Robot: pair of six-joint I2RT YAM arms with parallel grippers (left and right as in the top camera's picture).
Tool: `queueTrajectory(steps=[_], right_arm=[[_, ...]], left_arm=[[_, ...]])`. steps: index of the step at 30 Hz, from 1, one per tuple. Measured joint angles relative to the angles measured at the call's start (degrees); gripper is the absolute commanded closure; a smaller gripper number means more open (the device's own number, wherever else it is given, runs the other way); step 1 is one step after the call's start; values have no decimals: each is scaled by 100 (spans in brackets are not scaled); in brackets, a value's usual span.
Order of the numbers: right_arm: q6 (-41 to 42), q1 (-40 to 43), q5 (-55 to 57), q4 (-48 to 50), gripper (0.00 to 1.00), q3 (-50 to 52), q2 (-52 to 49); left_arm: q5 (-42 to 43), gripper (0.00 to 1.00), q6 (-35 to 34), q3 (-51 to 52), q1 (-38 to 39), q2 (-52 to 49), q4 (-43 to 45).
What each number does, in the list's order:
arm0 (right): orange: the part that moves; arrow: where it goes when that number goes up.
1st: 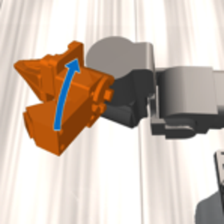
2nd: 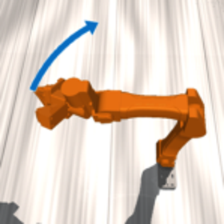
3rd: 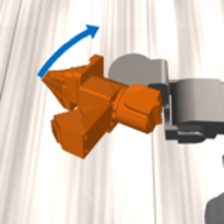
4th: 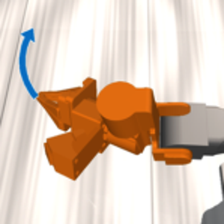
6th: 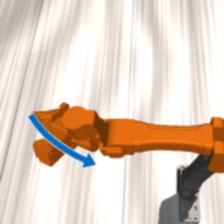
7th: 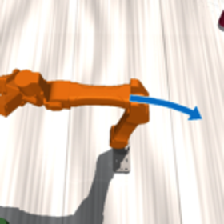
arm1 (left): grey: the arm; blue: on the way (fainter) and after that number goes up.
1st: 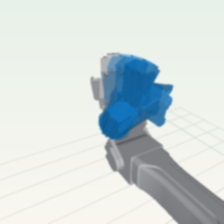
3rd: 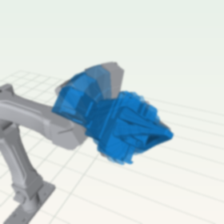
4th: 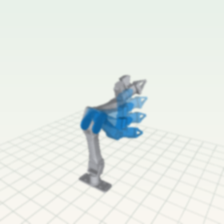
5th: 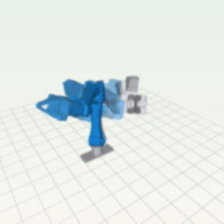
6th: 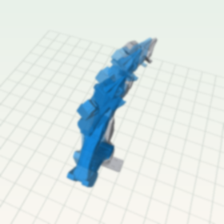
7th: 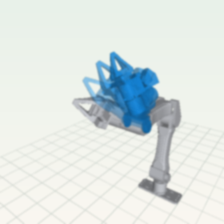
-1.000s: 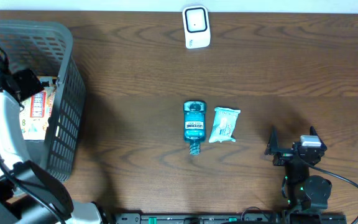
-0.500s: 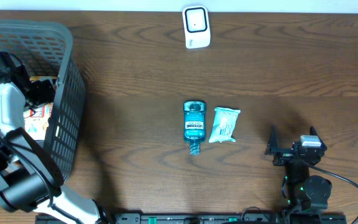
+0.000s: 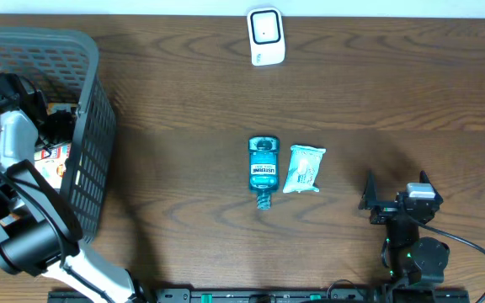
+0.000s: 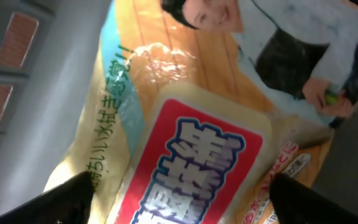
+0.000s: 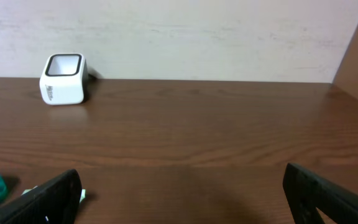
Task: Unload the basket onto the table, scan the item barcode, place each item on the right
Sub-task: 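Reach the left gripper into the basket and grasp the snack bag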
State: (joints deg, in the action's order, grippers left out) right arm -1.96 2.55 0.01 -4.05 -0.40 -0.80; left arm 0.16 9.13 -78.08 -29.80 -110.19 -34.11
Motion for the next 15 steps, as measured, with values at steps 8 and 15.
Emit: queueTrajectory(steps=[8,15], right_arm=[[0,0,0,0,1,0,0],[0,0,0,0,1,0,0]], left_arm=[[114,92,26,-7,7,-72,50],[107,93,-33,-39,17,-28,48]])
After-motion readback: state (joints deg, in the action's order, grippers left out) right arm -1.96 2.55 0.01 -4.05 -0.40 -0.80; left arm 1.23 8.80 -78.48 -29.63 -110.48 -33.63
